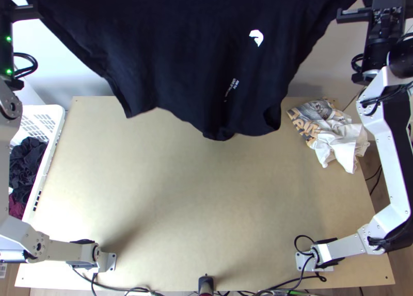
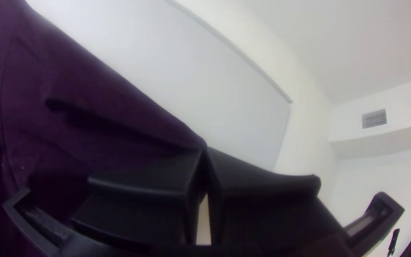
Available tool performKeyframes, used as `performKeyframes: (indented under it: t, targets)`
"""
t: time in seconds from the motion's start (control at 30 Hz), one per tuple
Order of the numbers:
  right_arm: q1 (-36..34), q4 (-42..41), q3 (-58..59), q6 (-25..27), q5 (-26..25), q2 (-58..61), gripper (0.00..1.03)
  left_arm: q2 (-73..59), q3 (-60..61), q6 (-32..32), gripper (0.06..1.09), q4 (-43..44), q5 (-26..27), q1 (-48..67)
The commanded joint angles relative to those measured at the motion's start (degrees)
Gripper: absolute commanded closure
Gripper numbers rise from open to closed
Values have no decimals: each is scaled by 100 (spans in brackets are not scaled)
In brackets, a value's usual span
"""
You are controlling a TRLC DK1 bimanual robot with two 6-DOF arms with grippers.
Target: Fold the t-shirt
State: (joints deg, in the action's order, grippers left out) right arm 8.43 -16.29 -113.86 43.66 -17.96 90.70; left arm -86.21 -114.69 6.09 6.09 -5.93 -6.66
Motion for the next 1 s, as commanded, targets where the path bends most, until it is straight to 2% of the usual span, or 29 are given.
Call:
performKeyframes:
  t: [0.0, 0.1, 0.33, 0.47, 0.67, 0.77, 0.97]
  targets:
    - [-78, -234, -409, 134, -24, 185, 100, -1, -44, 165, 105, 297, -180, 42]
    - [-25, -216, 57, 64, -24, 62, 100, 158, 457, 226, 105, 174, -180, 85]
    - [177, -216, 2448, -174, 3, -1080, 100, 1256, 3067, 323, 105, 657, -171, 200]
    - [493, 197, 3564, -261, 73, -1915, 100, 2065, 4298, 314, 105, 674, -110, 367]
    - [968, 1076, 4715, -305, 99, -3216, 100, 3392, 5449, 332, 105, -240, 198, 771]
    - [1109, 1840, 4900, -516, 90, -3673, 100, 3814, 5642, 270, 105, -872, 215, 938]
    - [1469, 3361, 4962, -868, 90, -4350, 100, 4517, 5713, -240, 105, -2463, 514, 1193]
